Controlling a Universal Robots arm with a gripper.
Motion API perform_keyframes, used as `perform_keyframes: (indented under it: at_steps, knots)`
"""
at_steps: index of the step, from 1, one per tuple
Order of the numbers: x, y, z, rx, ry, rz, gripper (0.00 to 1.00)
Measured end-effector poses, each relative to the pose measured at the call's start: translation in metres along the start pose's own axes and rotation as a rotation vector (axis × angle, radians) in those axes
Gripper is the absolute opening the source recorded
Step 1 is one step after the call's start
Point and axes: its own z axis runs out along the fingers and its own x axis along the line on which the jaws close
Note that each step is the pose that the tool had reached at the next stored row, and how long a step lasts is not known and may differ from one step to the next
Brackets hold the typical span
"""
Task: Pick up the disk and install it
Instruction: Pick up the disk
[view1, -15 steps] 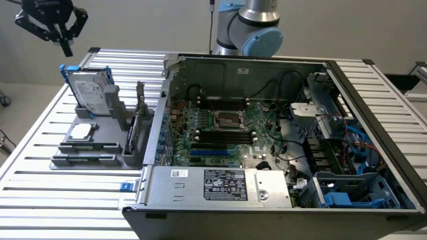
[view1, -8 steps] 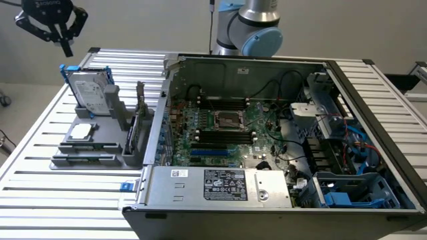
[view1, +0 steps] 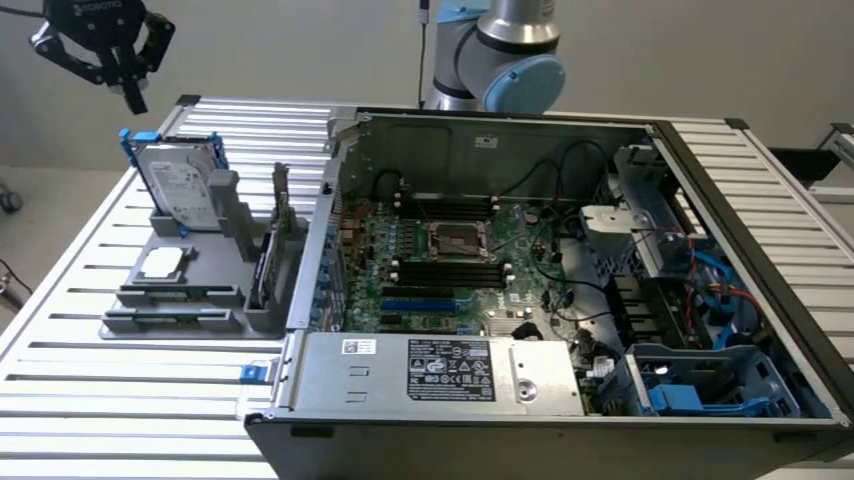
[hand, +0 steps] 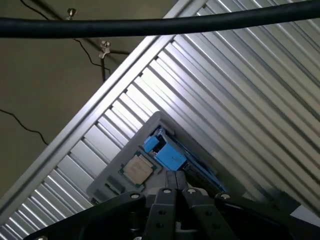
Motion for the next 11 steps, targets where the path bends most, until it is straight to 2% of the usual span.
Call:
perform_keyframes:
  at_steps: [5,11]
  knots:
    - [0.0001,0.0,0.0,-0.0025,-0.0045,-0.075,0.11]
    - [0.0,0.0,0.0004,-0.0142,-0.0182,-0.151,0.11]
